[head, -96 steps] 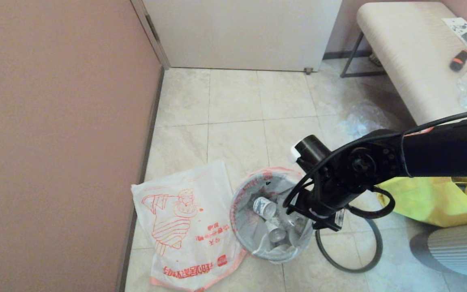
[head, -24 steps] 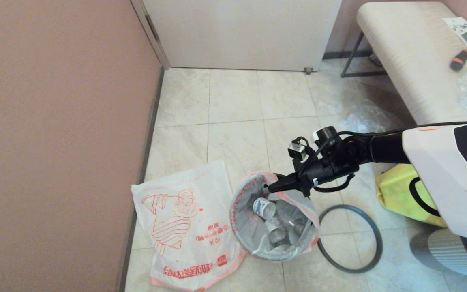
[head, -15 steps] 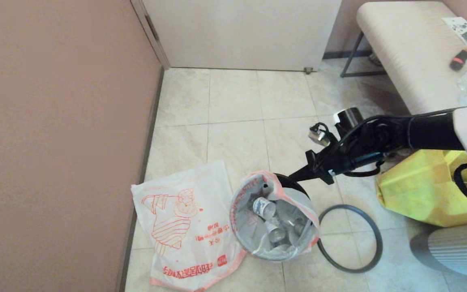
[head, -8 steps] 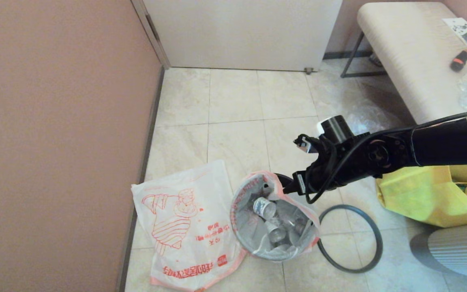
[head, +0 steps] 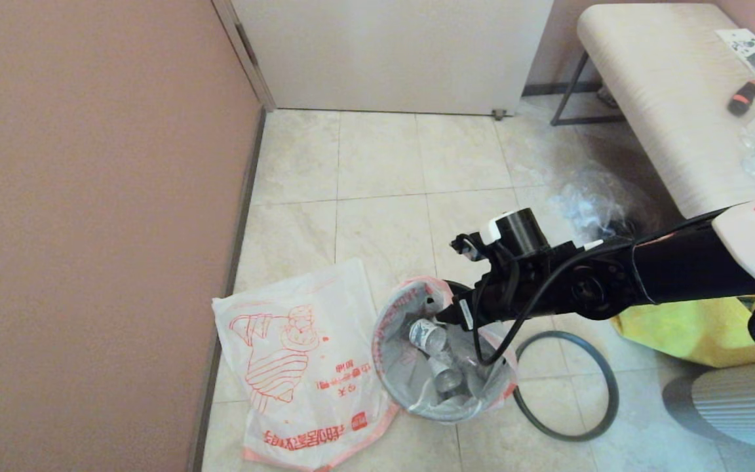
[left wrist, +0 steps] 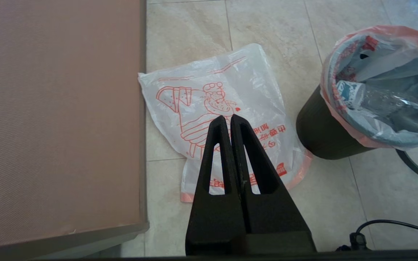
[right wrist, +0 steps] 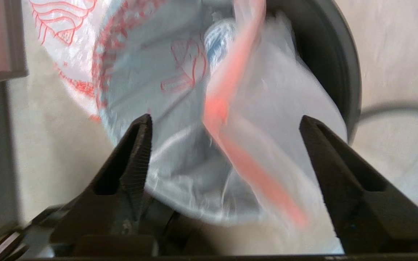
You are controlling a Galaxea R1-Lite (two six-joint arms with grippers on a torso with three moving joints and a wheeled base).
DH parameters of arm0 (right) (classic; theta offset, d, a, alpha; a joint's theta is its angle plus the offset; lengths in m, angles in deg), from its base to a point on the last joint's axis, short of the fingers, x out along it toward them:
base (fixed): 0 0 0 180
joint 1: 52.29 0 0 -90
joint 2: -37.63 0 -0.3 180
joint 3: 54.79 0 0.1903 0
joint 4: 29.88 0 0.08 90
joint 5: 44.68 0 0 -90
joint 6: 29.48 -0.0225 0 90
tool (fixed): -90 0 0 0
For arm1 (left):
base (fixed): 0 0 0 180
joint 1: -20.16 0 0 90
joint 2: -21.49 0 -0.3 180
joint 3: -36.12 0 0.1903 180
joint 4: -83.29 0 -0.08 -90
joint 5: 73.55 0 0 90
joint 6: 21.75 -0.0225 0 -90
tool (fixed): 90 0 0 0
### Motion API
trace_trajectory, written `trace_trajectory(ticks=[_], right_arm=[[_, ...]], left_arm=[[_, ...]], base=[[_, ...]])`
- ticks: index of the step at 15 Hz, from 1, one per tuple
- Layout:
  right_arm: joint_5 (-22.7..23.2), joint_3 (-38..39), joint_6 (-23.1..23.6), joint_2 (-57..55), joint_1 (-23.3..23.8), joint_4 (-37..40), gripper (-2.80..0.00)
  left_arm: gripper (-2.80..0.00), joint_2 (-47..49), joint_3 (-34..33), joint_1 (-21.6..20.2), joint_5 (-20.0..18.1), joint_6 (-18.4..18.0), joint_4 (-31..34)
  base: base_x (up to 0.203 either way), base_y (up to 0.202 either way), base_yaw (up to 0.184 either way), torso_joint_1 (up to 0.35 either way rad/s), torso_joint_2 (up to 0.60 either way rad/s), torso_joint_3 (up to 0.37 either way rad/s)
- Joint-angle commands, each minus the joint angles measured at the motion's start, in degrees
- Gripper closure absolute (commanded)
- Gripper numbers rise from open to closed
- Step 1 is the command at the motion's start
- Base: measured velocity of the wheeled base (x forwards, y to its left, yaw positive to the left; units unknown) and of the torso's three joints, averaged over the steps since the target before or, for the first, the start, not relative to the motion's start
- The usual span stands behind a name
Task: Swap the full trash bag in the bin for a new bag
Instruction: Place the trash bag on the floor
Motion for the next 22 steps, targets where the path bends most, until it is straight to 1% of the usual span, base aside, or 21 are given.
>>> trace_trajectory(ticks=[1, 4, 8, 13, 14, 22], right_arm=[[-0.7, 0.0, 1.2, -2.7, -0.1, -2.0, -2.8], [-3.1, -0.4, 5.9, -6.3, 0.0, -7.3, -2.8], [-5.2, -4.3, 9.5, -11.2, 0.1, -10.4, -2.8], [-5.3, -5.9, 10.2, -14.6, 0.1, -10.5, -2.8], [-5.3, -6.3, 10.2, -15.5, 0.1, -10.5, 0.0], [-5.9, -11.0, 10.1, -17.2, 1.1, -9.7, 0.0]], left_arm=[[0.0, 0.0, 0.0, 0.0, 0.0, 0.0, 0.0], [0.0, 0.0, 0.0, 0.0, 0.0, 0.0, 0.0], [0.0, 0.0, 0.0, 0.0, 0.0, -0.1, 0.0], [0.0, 0.0, 0.0, 0.0, 0.0, 0.0, 0.0], [0.0, 0.0, 0.0, 0.0, 0.0, 0.0, 0.0], [0.0, 0.0, 0.0, 0.0, 0.0, -0.1, 0.0]], base=[[0.0, 0.0, 0.0, 0.0, 0.0, 0.0], [0.0, 0.0, 0.0, 0.0, 0.0, 0.0], [0.0, 0.0, 0.0, 0.0, 0.0, 0.0], [0.0, 0.0, 0.0, 0.0, 0.0, 0.0], [0.0, 0.0, 0.0, 0.0, 0.0, 0.0], [0.0, 0.0, 0.0, 0.0, 0.0, 0.0]])
